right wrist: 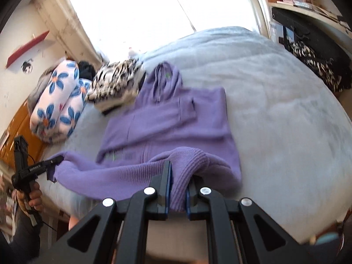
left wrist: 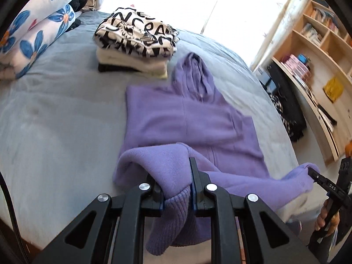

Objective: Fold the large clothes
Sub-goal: 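Lift the hem with both grippers and fold it up toward the hood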

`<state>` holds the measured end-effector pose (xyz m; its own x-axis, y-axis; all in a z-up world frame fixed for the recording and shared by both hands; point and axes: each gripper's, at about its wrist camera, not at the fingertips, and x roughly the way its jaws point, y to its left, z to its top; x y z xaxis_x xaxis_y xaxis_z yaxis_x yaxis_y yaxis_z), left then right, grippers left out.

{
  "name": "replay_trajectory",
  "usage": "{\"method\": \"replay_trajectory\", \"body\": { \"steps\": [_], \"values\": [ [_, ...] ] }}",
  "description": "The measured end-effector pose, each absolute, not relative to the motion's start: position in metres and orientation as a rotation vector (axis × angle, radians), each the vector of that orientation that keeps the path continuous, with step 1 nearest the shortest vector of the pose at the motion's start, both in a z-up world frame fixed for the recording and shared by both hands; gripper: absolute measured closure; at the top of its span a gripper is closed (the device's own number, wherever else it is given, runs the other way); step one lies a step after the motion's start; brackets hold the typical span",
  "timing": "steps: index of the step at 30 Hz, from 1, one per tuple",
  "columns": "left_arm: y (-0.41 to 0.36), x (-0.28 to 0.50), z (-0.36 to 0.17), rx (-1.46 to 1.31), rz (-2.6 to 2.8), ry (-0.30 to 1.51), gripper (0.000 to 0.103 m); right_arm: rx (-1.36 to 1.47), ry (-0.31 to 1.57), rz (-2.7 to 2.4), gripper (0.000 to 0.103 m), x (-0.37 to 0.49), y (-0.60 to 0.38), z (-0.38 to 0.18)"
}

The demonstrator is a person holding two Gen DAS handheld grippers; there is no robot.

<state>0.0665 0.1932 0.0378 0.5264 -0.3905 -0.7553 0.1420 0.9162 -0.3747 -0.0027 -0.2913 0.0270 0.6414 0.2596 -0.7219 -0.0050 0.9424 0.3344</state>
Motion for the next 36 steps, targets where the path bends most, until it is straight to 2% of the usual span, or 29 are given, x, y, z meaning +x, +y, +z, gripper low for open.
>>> {"method": "replay_trajectory", "body": {
  "steps": [5,9,12,16,19,27,29,31,36],
  "values": [
    [0.186,0.162,0.018,-0.312,-0.284,1.003,0.081,0.325,0.884,0.101,0.093,0.094,-0.297,0.018],
    [0.174,0.235,-0.017,-0.337,-0.243,1.068,0.078,0.322,0.939,0.054,0.092,0.169,-0.301,-0.014],
    [0.162,0.276,-0.050,-0.324,-0.216,1.142,0.074,0.360,1.008,0.043,0.083,0.220,-0.307,-0.046],
    [0.165,0.310,-0.092,-0.410,-0.227,1.254,0.065,0.480,1.050,0.043,0.062,0.254,-0.323,-0.080],
    [0.174,0.324,-0.108,-0.500,-0.239,1.299,0.062,0.510,1.061,0.049,0.054,0.263,-0.331,-0.089],
    [0.170,0.344,-0.103,-0.465,-0.294,1.317,0.050,0.438,1.103,0.019,0.054,0.271,-0.345,-0.114],
    [0.171,0.348,-0.094,-0.443,-0.276,1.269,0.032,0.454,1.114,0.023,0.054,0.271,-0.349,-0.121],
    [0.176,0.348,-0.081,-0.447,-0.276,1.219,0.023,0.450,1.123,0.036,0.054,0.272,-0.350,-0.127],
    [0.175,0.354,-0.078,-0.373,-0.262,1.214,0.022,0.429,1.138,0.074,0.054,0.275,-0.348,-0.134]
  ]
}}
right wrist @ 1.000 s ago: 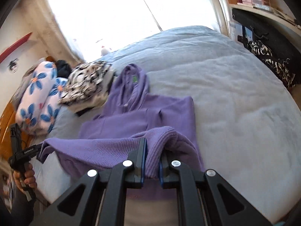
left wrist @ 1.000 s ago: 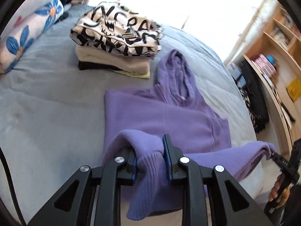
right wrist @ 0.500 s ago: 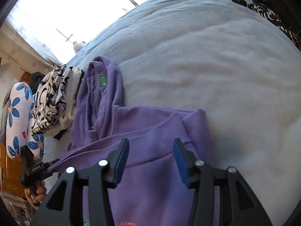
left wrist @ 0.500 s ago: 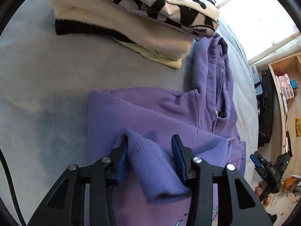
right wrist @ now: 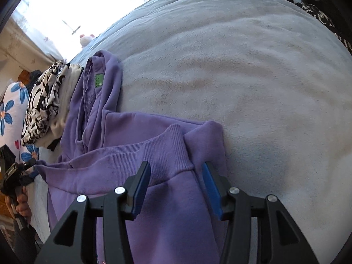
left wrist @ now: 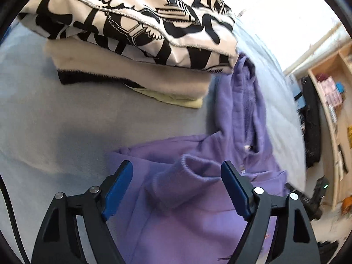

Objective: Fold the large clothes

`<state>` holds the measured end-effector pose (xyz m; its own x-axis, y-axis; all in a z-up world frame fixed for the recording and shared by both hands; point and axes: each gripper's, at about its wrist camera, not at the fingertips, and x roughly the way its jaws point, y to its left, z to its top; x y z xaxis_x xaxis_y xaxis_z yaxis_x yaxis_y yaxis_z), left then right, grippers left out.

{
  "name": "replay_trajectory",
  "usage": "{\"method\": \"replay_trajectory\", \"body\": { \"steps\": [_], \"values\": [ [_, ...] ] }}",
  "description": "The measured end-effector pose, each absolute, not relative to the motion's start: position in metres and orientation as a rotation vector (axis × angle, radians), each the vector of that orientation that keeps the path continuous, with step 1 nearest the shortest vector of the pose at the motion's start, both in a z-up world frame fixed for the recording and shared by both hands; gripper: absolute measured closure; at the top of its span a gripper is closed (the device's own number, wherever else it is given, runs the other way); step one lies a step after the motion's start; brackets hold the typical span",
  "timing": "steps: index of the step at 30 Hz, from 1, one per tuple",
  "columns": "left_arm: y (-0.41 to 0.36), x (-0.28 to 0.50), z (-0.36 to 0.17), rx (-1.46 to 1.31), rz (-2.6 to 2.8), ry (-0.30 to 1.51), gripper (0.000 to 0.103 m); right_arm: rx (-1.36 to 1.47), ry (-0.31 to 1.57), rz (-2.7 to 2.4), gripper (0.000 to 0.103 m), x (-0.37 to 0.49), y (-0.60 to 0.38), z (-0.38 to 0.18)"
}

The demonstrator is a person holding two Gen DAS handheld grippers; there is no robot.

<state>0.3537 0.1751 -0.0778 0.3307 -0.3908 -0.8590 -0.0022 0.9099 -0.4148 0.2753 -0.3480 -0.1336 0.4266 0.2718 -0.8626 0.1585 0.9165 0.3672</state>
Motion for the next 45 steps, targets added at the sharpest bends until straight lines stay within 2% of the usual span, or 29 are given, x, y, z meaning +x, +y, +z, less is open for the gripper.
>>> {"method": "replay_trajectory", "body": {
  "steps": [5,11,18,19,22,24,25,26,27,28,29,32,41,45],
  "values": [
    [0.175,0.348,-0.092,-0.267,-0.294,1.209,0.022,0.423,1.156,0.110,0.049,0.278,-0.348,-0.142],
    [0.191,0.328,-0.083,-0.343,-0.481,1.115,0.022,0.448,1.156,0.144,0.043,0.279,-0.351,-0.146],
    [0.168,0.314,-0.090,-0.090,-0.482,1.102,0.022,0.350,1.155,0.143,0.032,0.280,-0.335,-0.149],
    [0.164,0.316,-0.093,-0.073,-0.478,1.104,0.027,0.340,1.148,0.141,0.031,0.280,-0.333,-0.149],
    [0.150,0.323,-0.103,-0.042,-0.477,1.101,0.051,0.315,1.129,0.130,0.031,0.280,-0.330,-0.150],
    [0.146,0.328,-0.108,-0.045,-0.454,1.096,0.060,0.308,1.118,0.121,0.035,0.279,-0.330,-0.150],
    [0.145,0.329,-0.110,-0.044,-0.434,1.087,0.072,0.298,1.114,0.113,0.043,0.278,-0.330,-0.149],
    [0.145,0.329,-0.111,-0.045,-0.421,1.086,0.078,0.280,1.109,0.100,0.050,0.278,-0.330,-0.149],
    [0.146,0.328,-0.112,-0.053,-0.411,1.086,0.080,0.265,1.106,0.088,0.068,0.277,-0.332,-0.148],
    [0.147,0.327,-0.112,-0.061,-0.395,1.079,0.087,0.277,1.108,0.096,0.084,0.276,-0.334,-0.148],
    [0.148,0.325,-0.112,-0.066,-0.381,1.074,0.090,0.290,1.109,0.095,0.092,0.275,-0.335,-0.147],
    [0.148,0.313,-0.102,-0.052,-0.319,1.055,0.094,0.281,1.061,0.067,0.092,0.265,-0.336,-0.135],
    [0.151,0.296,-0.054,-0.073,-0.151,0.983,0.094,0.245,0.839,0.007,0.093,0.241,-0.328,-0.072],
    [0.149,0.315,-0.065,-0.078,-0.092,1.001,0.094,0.234,0.824,-0.043,0.093,0.264,-0.327,-0.078]
  ]
}}
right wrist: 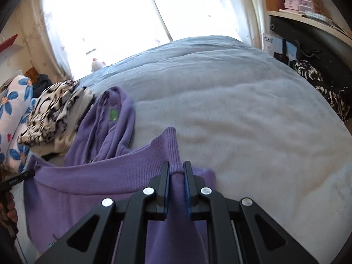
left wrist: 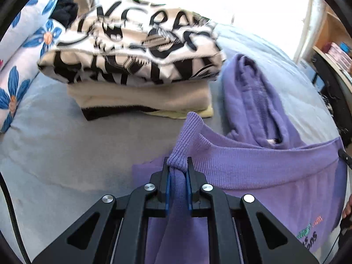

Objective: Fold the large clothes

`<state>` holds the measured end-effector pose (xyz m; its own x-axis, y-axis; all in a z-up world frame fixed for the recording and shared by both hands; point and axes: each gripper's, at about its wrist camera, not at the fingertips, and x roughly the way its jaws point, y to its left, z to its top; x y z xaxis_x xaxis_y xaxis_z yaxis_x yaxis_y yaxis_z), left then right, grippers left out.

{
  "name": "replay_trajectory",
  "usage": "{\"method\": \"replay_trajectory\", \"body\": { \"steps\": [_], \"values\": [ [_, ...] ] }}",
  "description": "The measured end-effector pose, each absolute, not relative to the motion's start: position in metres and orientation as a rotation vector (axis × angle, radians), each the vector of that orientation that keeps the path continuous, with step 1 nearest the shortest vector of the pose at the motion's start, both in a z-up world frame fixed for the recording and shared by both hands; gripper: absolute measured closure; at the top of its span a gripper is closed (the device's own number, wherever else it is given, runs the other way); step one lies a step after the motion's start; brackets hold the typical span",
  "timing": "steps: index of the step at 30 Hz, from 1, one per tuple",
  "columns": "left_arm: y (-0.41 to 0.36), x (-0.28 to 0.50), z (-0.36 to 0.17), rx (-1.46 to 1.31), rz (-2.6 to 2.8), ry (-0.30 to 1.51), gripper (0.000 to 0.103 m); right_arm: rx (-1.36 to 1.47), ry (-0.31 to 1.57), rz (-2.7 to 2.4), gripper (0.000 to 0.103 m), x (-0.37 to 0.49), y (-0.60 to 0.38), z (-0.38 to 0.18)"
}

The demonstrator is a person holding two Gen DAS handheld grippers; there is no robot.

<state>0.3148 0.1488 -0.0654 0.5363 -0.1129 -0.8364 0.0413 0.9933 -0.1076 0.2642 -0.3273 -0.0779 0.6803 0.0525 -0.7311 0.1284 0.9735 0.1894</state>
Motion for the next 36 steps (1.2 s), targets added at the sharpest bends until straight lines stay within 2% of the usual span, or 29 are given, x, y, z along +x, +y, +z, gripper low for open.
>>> {"method": "replay_trajectory", "body": {
  "steps": [4,6,10,14,18,21,25,30,31,33,34,36],
  "values": [
    [0.146,0.337,-0.117,-0.110,-0.021,1.105,0.094,0.193,0.956,-0.125,0.093,0.297,-0.323,-0.131],
    [0.145,0.338,-0.132,-0.107,-0.015,1.090,0.094,0.185,1.004,-0.144,0.093,0.303,-0.321,-0.157],
    [0.148,0.333,-0.130,-0.097,-0.038,1.058,0.090,0.155,1.002,-0.157,0.092,0.303,-0.318,-0.151],
    [0.156,0.318,-0.104,-0.115,-0.050,1.033,0.080,0.047,1.000,-0.215,0.078,0.297,-0.302,-0.127],
    [0.141,0.295,-0.070,-0.056,-0.035,0.887,0.080,0.040,0.877,-0.159,0.071,0.282,-0.272,-0.093],
    [0.118,0.290,-0.067,-0.012,-0.045,0.865,0.080,0.051,0.879,-0.082,0.058,0.286,-0.243,-0.092],
    [0.098,0.303,-0.095,0.050,0.006,0.932,0.080,0.007,0.948,-0.037,0.058,0.300,-0.210,-0.120],
    [0.127,0.309,-0.123,0.006,-0.029,0.952,0.089,0.083,0.973,-0.157,0.055,0.302,-0.266,-0.141],
    [0.130,0.308,-0.124,-0.001,-0.046,0.948,0.089,0.098,0.978,-0.186,0.063,0.300,-0.284,-0.144],
    [0.133,0.306,-0.125,-0.018,-0.073,0.945,0.089,0.150,0.981,-0.145,0.088,0.295,-0.309,-0.146],
    [0.134,0.305,-0.126,-0.022,-0.074,0.944,0.089,0.155,0.982,-0.137,0.096,0.292,-0.314,-0.145],
    [0.132,0.303,-0.125,-0.013,-0.068,0.945,0.089,0.157,0.989,-0.118,0.096,0.286,-0.315,-0.141]
  ]
}}
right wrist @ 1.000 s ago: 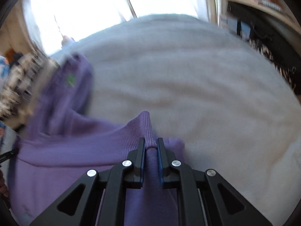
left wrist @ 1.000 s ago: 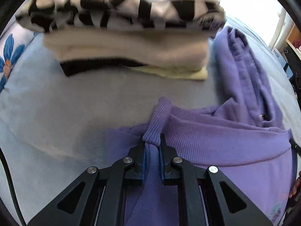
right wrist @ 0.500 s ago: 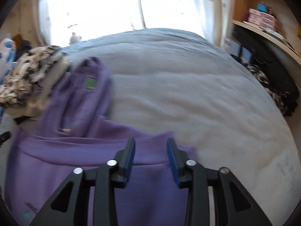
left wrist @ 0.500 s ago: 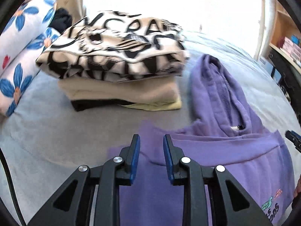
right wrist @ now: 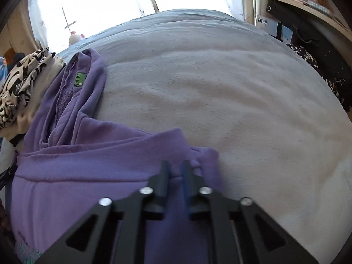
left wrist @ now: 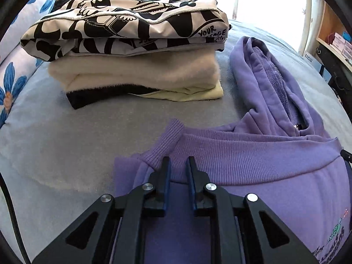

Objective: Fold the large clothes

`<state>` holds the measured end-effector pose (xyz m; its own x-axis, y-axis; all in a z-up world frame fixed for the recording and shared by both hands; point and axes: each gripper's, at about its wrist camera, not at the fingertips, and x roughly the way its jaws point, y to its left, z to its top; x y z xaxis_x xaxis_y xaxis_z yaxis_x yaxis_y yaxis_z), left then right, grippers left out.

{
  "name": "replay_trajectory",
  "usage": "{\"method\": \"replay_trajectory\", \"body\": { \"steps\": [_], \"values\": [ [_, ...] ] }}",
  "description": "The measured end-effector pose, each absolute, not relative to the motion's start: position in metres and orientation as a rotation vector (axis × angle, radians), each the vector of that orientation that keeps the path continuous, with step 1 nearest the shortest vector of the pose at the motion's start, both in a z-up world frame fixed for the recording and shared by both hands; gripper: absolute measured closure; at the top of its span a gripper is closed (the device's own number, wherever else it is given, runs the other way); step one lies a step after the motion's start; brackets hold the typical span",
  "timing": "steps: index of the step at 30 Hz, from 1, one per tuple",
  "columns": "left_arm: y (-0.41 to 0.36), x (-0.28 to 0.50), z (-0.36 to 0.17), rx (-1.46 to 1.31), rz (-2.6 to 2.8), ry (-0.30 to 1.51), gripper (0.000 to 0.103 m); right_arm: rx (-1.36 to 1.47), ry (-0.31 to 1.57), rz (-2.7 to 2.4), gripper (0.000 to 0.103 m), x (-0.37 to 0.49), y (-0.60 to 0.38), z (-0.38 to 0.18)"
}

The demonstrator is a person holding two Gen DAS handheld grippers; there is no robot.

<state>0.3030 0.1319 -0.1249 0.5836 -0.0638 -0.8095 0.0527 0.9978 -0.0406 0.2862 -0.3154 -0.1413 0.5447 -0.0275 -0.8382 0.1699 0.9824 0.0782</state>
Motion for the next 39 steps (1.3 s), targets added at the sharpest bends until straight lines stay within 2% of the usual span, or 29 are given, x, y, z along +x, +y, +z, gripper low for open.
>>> {"method": "replay_trajectory", "body": {
  "steps": [8,10,13,20,23,25,30,34,39],
  "values": [
    [0.117,0.260,-0.085,-0.018,-0.039,0.944,0.085,0.144,1.003,-0.033,0.088,0.235,-0.268,-0.112],
    [0.110,0.231,-0.073,-0.036,-0.059,0.929,0.082,0.133,0.985,0.011,0.075,0.215,-0.243,-0.106],
    [0.095,0.189,-0.067,-0.093,-0.111,0.940,0.078,0.139,0.975,0.099,0.062,0.184,-0.201,-0.102],
    [0.063,0.122,-0.102,-0.035,-0.105,1.012,0.077,0.074,0.978,0.173,0.062,0.139,-0.147,-0.120],
    [0.073,0.104,-0.112,0.019,-0.063,0.988,0.072,0.101,1.008,0.149,0.062,0.130,-0.165,-0.132],
    [0.087,0.099,-0.114,0.033,-0.024,0.978,0.072,0.126,1.004,0.145,0.065,0.122,-0.187,-0.134],
    [0.127,0.096,-0.117,0.003,0.046,0.987,0.072,-0.016,0.986,-0.084,0.064,0.101,-0.237,-0.137],
    [0.144,0.098,-0.117,-0.021,0.067,0.987,0.073,0.045,0.987,-0.197,0.065,0.086,-0.286,-0.136],
    [0.149,0.103,-0.118,-0.040,0.092,0.989,0.073,0.045,0.990,-0.211,0.064,0.079,-0.290,-0.137]
  ]
}}
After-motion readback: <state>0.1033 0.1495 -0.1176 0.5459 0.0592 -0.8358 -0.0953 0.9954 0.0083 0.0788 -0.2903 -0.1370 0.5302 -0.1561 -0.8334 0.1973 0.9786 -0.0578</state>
